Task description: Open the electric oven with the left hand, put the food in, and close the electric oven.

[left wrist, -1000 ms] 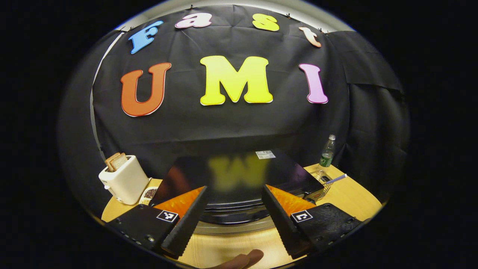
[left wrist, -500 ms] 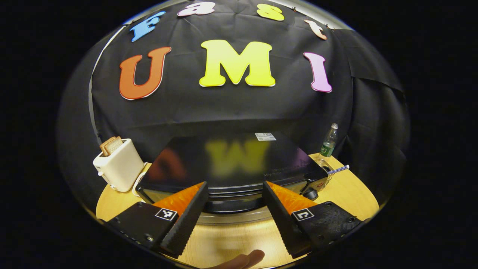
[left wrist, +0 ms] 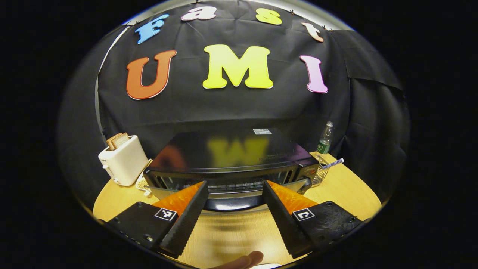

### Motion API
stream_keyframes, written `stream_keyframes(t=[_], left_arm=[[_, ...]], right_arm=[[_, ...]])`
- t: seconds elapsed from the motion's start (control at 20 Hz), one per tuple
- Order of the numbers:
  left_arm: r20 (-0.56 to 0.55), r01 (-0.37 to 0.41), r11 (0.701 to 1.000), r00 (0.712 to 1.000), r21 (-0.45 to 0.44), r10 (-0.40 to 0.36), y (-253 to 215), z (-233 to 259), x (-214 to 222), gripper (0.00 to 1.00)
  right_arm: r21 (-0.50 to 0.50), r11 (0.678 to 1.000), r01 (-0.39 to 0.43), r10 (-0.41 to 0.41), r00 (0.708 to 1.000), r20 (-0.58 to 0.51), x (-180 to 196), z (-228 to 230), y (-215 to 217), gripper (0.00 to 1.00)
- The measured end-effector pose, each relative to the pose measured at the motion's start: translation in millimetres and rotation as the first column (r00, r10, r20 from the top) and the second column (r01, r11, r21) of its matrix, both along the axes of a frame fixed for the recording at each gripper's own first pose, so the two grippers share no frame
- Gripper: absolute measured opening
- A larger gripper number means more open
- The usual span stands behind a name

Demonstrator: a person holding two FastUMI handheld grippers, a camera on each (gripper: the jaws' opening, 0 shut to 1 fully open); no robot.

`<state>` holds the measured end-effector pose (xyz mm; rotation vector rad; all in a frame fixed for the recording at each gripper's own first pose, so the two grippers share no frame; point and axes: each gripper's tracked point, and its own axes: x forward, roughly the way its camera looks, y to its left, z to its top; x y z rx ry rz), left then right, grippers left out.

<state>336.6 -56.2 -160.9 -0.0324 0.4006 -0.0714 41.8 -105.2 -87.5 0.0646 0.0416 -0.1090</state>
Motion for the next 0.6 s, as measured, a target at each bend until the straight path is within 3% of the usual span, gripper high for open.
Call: stream_keyframes(t=[0.3, 0.6], left_arm=[[-0.014, 0.001, 1.0, 1.0, 0.007, -0.001, -7, -27, -49, 0.97], [-0.037, 0.022, 0.996, 0.999, 0.091, -0.018, -12, -70, -86, 0.98]], right_arm=[[0.019, 1.0, -0.019, 0.019, 1.0, -0.01, -9, -2, 13, 0.98], [0.023, 0.999, -0.025, 0.025, 0.999, -0.028, -11, -5, 22, 0.97]])
